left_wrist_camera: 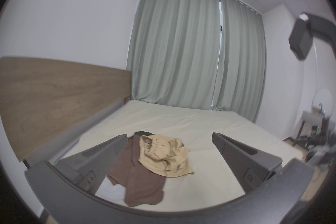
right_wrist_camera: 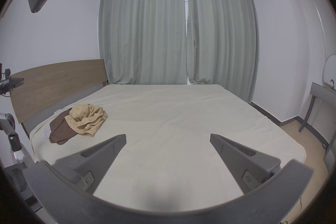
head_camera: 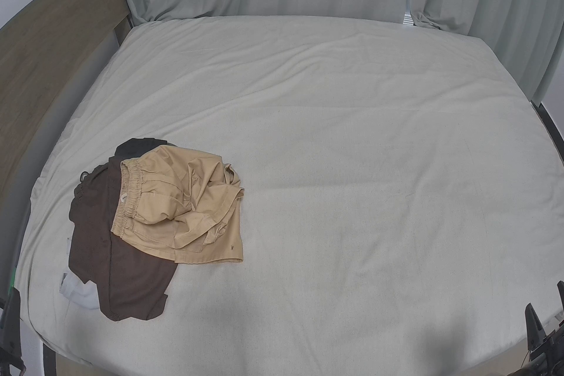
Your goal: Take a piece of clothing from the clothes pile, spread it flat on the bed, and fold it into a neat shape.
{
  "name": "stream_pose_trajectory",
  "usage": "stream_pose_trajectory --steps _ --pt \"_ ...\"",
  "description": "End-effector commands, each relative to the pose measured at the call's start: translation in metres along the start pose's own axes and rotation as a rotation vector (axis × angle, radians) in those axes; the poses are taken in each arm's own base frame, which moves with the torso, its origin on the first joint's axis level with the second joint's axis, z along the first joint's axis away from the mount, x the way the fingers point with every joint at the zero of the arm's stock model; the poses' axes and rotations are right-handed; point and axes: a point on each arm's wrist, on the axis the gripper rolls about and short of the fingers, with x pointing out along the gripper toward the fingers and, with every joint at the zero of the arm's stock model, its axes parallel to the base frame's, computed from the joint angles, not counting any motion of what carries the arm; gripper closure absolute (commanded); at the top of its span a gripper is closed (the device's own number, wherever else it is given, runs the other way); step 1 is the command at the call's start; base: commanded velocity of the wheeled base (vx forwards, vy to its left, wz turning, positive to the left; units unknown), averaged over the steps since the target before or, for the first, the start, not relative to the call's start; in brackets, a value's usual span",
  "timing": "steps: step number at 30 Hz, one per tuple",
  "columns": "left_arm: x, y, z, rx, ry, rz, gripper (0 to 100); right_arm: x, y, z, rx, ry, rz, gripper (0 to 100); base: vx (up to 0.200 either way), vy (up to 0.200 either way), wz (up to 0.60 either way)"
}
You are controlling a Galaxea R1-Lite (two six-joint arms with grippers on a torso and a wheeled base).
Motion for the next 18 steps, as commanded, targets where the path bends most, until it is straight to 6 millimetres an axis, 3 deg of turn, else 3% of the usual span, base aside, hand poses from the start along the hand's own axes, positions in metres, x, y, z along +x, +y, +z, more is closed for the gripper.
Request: stream_pose_trajectory --steps 1,11,18 --pt "0.020 -0.001 0.018 -0.097 0.084 -0.066 0 0.000 0.000 -0.005 -0.003 0.000 0.001 0 0.000 0.000 0.00" --pt "0.034 -0.002 0.024 -0.117 0.150 -0.100 0 0.000 0.000 -0.005 -0.001 0.000 0.001 0 0.000 0.000 0.00" --pt "0.060 -0.006 0.031 -0.183 0.268 -0.144 0 0.000 0.000 -0.005 -0.001 0.000 0.001 0 0.000 0.000 0.00"
